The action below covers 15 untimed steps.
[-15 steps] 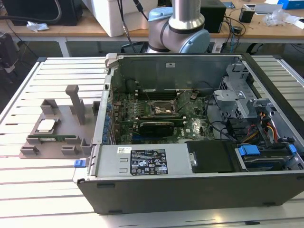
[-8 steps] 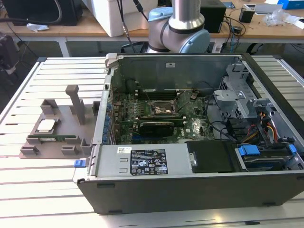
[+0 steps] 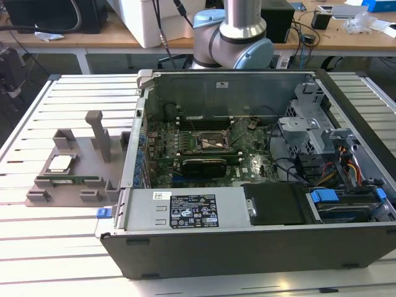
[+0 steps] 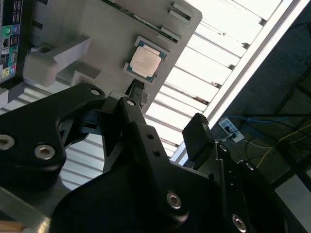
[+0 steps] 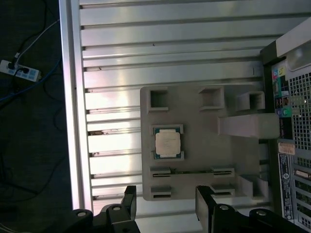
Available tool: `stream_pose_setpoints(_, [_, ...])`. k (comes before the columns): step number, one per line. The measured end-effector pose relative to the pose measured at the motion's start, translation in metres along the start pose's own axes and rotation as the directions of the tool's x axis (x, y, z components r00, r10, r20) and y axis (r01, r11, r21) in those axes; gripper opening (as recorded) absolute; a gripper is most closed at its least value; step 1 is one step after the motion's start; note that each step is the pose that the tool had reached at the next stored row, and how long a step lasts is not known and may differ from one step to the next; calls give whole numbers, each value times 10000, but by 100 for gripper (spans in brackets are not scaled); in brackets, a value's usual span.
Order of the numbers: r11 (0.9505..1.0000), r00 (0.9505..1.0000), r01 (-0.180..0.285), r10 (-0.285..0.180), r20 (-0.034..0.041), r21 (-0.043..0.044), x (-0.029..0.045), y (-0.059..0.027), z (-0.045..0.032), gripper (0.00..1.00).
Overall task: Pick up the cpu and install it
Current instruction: 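Pick up the cpu and move it towards the insertion slot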
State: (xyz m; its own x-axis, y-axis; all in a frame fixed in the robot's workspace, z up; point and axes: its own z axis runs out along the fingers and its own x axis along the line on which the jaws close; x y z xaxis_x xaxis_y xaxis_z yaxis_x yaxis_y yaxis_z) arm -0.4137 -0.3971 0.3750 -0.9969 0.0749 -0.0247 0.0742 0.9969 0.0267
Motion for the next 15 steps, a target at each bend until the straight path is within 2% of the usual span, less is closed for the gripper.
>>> stream_pose_setpoints(15, [10000,10000,1,-1,-1,0,2,-3,89,60])
